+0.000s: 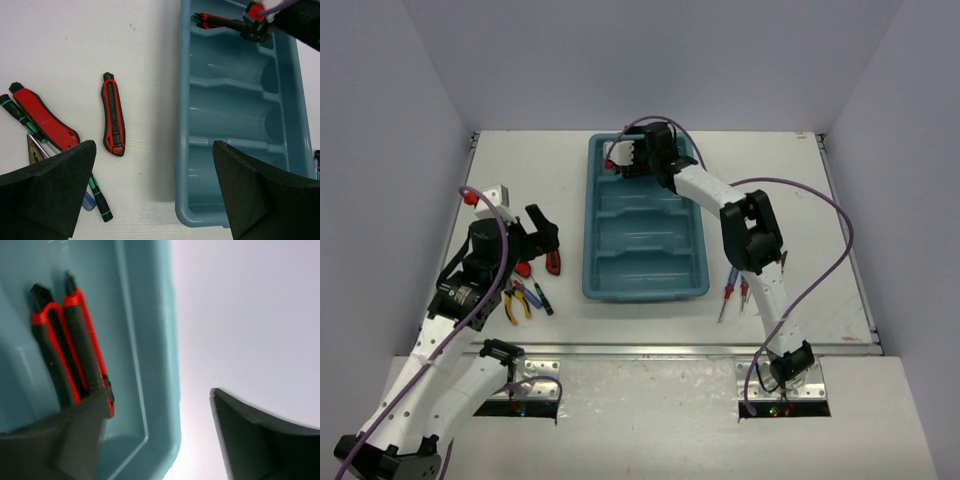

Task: Sort the tools into containers

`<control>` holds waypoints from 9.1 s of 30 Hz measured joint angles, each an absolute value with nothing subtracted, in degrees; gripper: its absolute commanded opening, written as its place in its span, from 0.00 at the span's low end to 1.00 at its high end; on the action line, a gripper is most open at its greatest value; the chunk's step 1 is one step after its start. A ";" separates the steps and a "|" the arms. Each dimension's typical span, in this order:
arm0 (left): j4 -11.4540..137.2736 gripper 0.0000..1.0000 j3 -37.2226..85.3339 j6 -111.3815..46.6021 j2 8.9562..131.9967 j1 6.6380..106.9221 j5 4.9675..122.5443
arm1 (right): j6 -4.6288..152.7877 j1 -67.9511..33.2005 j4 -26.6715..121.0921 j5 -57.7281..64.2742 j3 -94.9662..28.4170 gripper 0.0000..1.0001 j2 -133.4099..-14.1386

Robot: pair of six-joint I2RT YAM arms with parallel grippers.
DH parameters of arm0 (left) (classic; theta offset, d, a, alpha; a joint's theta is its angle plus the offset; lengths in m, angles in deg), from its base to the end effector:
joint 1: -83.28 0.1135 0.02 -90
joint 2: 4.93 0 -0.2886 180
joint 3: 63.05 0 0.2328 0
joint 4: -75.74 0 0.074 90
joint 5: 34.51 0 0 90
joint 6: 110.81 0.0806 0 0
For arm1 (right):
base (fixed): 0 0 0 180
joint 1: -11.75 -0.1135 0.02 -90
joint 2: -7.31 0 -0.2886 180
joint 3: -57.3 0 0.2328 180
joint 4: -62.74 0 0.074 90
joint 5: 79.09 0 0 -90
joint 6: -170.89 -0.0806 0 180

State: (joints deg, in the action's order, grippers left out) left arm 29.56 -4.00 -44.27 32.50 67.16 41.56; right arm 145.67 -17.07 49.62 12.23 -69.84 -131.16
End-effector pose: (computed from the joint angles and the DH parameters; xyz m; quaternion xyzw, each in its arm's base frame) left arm 0.1454 -0.0218 0.3114 -0.1189 0.8292 -0.0857 0.5394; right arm 0.5310 0.2900 0.1951 -0.6086 0.5801 -0.1763 0.5119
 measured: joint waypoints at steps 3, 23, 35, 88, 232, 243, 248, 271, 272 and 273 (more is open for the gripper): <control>29.55 1.00 -3.96 -44.27 33.79 67.16 41.53 | 140.94 -17.08 49.10 13.62 -69.77 0.99 -127.71; 23.59 0.86 16.75 -48.29 85.09 78.65 46.00 | 75.76 -14.44 36.42 16.48 -17.51 0.99 -55.18; 24.80 0.56 17.14 -49.36 96.30 78.92 48.53 | 70.14 -14.44 35.39 10.54 -6.57 0.99 -47.31; 76.82 0.11 55.38 20.99 125.33 55.44 47.76 | 57.95 -14.60 36.75 16.14 0.32 0.99 -33.44; 32.86 0.79 5.84 -69.23 82.27 92.99 44.02 | 58.61 -14.64 37.04 13.90 4.32 0.99 -38.65; 33.94 0.74 3.61 -69.91 85.02 92.98 44.14 | 58.61 -14.64 37.04 13.93 4.32 0.99 -38.65; 33.00 0.67 3.91 -70.71 90.10 92.91 42.83 | 58.61 -14.64 37.05 13.98 4.35 0.99 -38.65; 37.86 0.04 7.44 -71.39 71.74 88.95 42.75 | 58.59 -14.64 37.28 16.13 5.14 0.99 -38.44; 41.15 0.04 7.27 -71.93 69.09 87.57 42.30 | 58.56 -14.64 37.52 16.64 5.46 0.99 -37.97; 44.85 0.04 7.34 -72.75 67.05 85.48 42.00 | 58.49 -14.64 37.76 17.22 5.88 0.99 -37.29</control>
